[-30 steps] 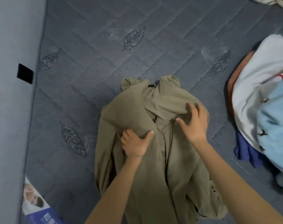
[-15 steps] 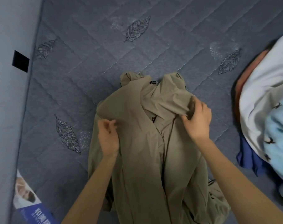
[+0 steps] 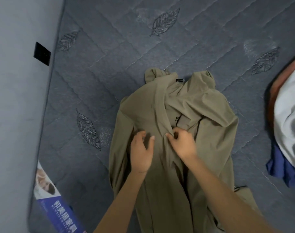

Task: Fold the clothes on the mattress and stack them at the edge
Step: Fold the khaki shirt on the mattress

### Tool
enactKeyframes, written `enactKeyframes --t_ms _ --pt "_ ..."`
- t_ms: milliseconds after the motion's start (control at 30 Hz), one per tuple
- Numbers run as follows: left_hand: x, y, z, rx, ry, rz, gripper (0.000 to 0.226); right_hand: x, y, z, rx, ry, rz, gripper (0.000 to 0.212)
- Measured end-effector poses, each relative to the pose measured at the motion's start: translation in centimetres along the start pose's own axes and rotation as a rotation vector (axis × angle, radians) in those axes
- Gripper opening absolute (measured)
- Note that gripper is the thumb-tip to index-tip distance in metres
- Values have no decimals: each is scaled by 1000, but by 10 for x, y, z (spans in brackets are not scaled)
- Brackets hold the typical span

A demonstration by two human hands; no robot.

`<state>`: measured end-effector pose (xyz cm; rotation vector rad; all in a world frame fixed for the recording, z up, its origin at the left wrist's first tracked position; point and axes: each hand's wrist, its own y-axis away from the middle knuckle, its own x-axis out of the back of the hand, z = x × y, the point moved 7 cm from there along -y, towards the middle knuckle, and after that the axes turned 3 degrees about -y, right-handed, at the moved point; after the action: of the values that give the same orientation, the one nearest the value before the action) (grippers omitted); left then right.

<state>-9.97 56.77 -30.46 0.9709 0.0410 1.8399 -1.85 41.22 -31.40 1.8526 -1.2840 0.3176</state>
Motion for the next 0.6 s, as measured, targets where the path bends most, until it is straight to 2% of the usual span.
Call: enactKeyframes --t_ms 100,200,300,367,433,500,567,600 --pt "3 20 -8 148 228 -115 51 -6 8 -38 100 -89 15 43" --pt "11 34 -12 246 495 -194 67 -27 15 -84 191 -267 -101 48" --pt "28 30 -21 307 731 -225 49 -49 16 -109 157 -436 -197 51" --pt "40 26 -31 329 754 -216 41 -60 16 -115 136 -478 -218 51" --pt "61 20 -45 323 586 -57 33 -62 14 -108 105 -433 -168 48" --pt "87 13 -65 232 245 153 27 -54 12 -93 72 -331 -39 39" --pt "97 8 -85 223 -113 155 41 -46 14 -73 20 -274 60 16" --pt "97 8 -96 248 -243 103 48 -44 16 -62 -15 -245 86 22"
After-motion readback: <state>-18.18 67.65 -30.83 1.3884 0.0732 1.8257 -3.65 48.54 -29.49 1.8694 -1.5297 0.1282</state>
